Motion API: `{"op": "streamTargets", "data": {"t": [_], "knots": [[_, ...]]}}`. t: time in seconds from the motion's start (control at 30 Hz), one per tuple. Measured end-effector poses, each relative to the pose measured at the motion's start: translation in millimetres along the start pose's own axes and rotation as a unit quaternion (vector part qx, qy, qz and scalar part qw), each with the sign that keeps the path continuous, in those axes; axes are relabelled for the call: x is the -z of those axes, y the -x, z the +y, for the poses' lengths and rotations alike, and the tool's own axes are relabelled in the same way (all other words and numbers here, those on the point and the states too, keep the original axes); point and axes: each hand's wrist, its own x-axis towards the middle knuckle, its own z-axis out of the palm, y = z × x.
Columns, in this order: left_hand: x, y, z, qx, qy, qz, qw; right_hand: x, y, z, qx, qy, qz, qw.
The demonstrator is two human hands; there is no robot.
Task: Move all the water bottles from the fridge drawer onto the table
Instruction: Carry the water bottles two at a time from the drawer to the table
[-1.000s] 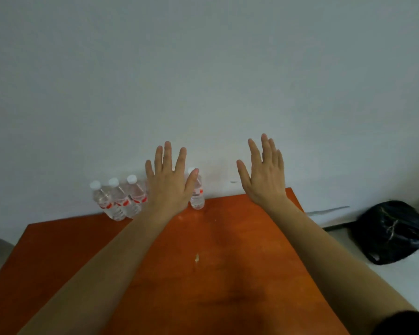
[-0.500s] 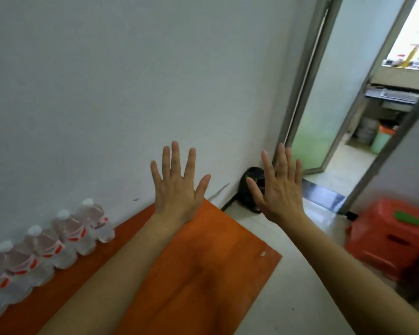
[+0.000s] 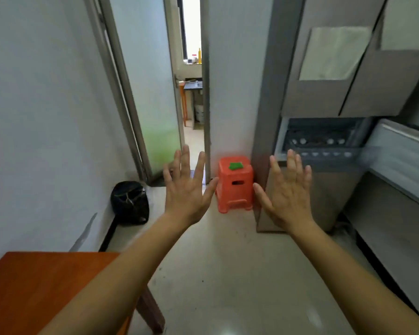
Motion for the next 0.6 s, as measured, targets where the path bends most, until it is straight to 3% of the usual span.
{"op": "streamTargets", "data": {"t": [0.3,0.6], "knots": [[-101,-79,196,-0.099,0.014,-0.020,0.995,11,-14,223,-0.090,0.069,-0.023,0.993],[-200,-168,256,-0.119,0.014,-0.060,0.991,-65,-63,312,-0.106,0.053,-0.070,0.991]]}}
